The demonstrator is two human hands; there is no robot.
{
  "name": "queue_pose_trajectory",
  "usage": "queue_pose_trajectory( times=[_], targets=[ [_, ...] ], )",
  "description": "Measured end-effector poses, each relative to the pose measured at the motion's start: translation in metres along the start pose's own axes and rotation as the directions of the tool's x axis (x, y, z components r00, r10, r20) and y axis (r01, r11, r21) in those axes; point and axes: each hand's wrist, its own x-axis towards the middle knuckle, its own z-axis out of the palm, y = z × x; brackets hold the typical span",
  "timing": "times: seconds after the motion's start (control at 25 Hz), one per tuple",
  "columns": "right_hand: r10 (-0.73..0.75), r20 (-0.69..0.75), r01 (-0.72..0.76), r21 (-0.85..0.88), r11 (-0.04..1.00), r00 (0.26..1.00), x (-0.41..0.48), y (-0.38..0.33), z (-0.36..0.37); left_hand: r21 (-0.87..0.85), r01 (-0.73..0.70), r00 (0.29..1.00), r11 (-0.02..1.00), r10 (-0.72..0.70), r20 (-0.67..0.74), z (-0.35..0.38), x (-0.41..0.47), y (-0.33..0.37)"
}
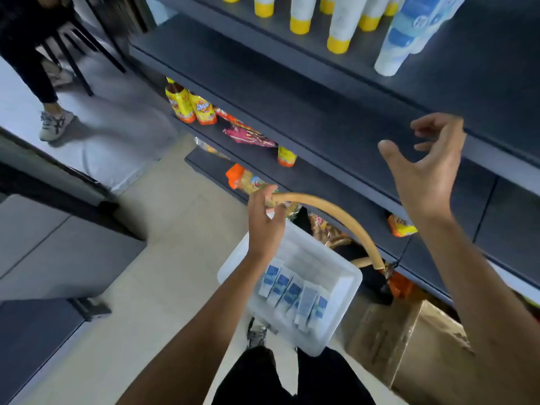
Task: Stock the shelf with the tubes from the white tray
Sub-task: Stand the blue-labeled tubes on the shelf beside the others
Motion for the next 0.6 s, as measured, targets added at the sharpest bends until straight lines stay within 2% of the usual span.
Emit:
queue_pose_trajectory(
  times=[0.08, 0.2, 0.28, 0.36, 0.48, 0.6],
  targets=[
    [0.054, 0.043, -0.053, -0.028, 0.998, 0.998, -0.052, 0.019, 0.009, 0.053, 0.086, 0.996, 0.995, -0.087, 0.009, -0.025, -0.016, -0.037],
    [0.235, 0.177, -0.225, -0.079, 0.971, 0.956, -0.135, 0.066, 0.040, 0.221, 0.205, 0.974, 0.953, -0.221, 0.048, -0.055, -0.038, -0.108],
    [0.347, 0.256, -0.316, -0.154, 0.936, 0.902, -0.186, 0.097, 0.064, 0.372, 0.248, 0.947, 0.894, -0.304, 0.100, -0.068, -0.049, -0.151],
    [0.469, 0.332, -0.404, -0.249, 0.880, 0.818, -0.240, 0.132, 0.094, 0.527, 0.280, 0.896, 0.803, -0.415, 0.157, -0.074, -0.059, -0.198],
    [0.569, 0.411, -0.452, -0.351, 0.820, 0.712, -0.311, 0.183, 0.130, 0.687, 0.269, 0.822, 0.674, -0.533, 0.201, -0.073, -0.071, -0.259],
    [0.628, 0.394, -0.481, -0.413, 0.773, 0.671, -0.351, 0.220, 0.153, 0.792, 0.169, 0.805, 0.586, -0.546, 0.232, -0.055, -0.060, -0.304]
  ],
)
